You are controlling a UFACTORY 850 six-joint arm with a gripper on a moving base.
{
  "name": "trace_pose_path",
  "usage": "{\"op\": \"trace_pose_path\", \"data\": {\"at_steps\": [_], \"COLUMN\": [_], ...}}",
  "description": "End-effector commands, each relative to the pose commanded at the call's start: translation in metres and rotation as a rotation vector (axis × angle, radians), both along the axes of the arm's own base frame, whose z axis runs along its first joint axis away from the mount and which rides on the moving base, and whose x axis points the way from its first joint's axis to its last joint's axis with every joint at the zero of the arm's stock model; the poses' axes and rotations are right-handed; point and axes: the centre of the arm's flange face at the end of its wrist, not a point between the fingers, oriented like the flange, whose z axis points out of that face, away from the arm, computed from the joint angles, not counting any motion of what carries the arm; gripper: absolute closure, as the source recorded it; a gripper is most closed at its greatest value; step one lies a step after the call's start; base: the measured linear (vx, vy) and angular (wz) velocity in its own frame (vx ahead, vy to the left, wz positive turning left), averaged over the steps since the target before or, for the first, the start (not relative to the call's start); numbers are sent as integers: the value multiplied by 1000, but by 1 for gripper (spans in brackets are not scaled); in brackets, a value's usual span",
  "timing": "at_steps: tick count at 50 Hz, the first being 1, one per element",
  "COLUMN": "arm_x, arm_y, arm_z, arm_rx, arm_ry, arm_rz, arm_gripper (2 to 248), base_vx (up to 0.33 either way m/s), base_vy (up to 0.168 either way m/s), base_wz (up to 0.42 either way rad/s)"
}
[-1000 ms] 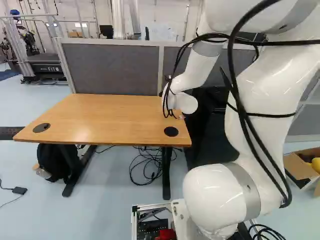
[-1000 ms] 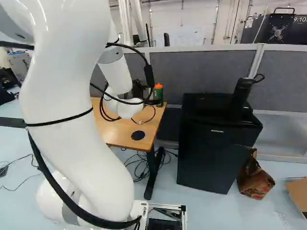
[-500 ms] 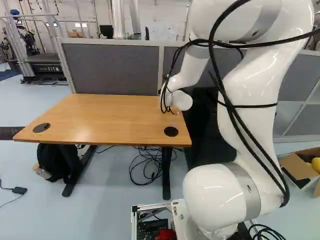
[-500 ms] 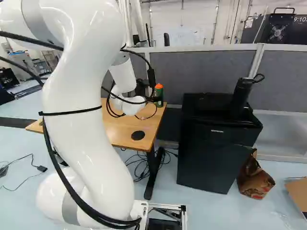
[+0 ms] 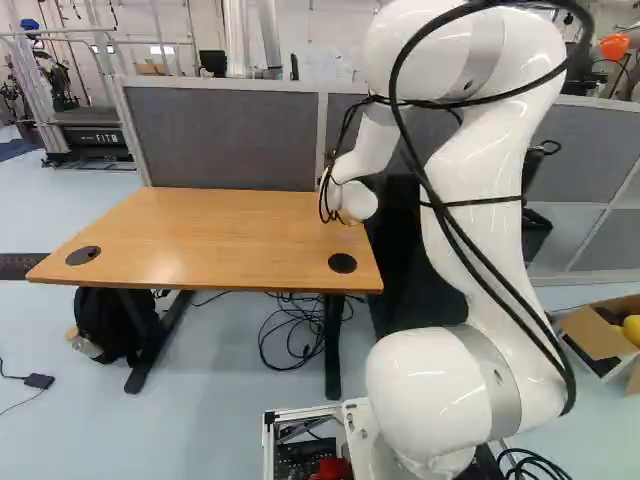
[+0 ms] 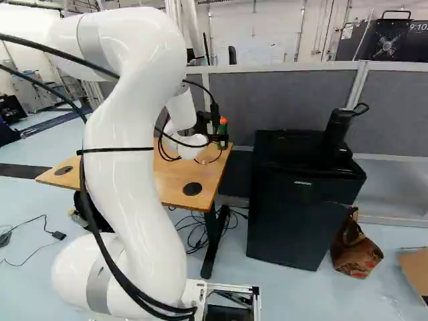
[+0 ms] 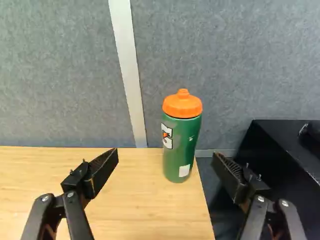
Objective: Pick up the green bottle from the table
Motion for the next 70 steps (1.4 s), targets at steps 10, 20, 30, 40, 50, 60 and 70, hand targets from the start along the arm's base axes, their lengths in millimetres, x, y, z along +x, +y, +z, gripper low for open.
{"op": "trace_pose_path", "data": {"at_steps": [10, 20, 30, 40, 50, 60, 70], "arm_x": [21, 40, 60, 80, 89, 89, 83], "arm_y": [-8, -16, -22, -26, -27, -27, -27], "arm_z": [-1, -4, -8, -12, -14, -14, -12], "arm_rx": [4, 9, 9, 9, 9, 9, 9], "arm_ry": [-39, -64, -82, -100, -108, -108, -102], "arm_rz": [-31, -58, -70, -75, -75, -75, -76], "arm_gripper": [3, 3, 3, 3, 3, 98, 218], "base_vx": [0, 0, 0, 0, 0, 0, 0], "base_vy": [0, 0, 0, 0, 0, 0, 0], "base_wz": [0, 0, 0, 0, 0, 0, 0]}}
